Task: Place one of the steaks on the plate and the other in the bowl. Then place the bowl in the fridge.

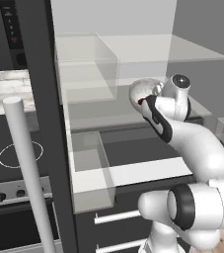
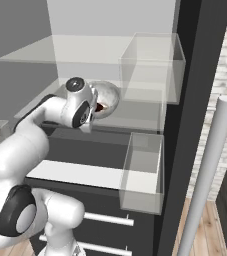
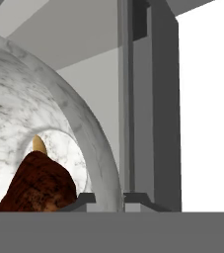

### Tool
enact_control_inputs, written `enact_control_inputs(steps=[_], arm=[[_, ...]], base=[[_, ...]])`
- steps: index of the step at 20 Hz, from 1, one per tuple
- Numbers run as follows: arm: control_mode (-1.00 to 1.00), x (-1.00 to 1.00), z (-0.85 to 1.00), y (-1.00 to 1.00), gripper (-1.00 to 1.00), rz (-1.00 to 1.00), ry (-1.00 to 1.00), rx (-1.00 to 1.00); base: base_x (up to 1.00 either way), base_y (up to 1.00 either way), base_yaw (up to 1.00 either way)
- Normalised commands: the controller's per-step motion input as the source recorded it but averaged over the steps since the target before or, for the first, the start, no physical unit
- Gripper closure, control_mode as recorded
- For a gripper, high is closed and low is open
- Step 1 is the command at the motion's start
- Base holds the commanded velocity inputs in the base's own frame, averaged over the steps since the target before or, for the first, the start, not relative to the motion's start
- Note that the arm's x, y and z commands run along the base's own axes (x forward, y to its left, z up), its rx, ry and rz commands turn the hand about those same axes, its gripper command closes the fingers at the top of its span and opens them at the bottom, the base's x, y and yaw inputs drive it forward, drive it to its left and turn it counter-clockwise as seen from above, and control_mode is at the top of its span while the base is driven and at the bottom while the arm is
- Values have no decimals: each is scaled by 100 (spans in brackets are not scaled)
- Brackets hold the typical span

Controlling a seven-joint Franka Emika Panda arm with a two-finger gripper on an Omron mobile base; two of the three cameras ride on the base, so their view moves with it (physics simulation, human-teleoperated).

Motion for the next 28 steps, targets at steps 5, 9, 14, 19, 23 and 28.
enact_control_inputs(steps=[5,9,14,19,23,28], arm=[[-100,32,-9,6,100,0,-2,0],[-100,16,-2,9,100,0,0,0],[-100,16,-1,12,-100,0,0,0],[-100,15,0,5,-100,0,-1,0],[-100,9,0,3,-100,0,-9,0],[-100,0,5,12,-100,0,-42,0]], base=[[0,0,0],[0,0,0],[0,0,0],[0,0,0],[0,0,0],[0,0,0]])
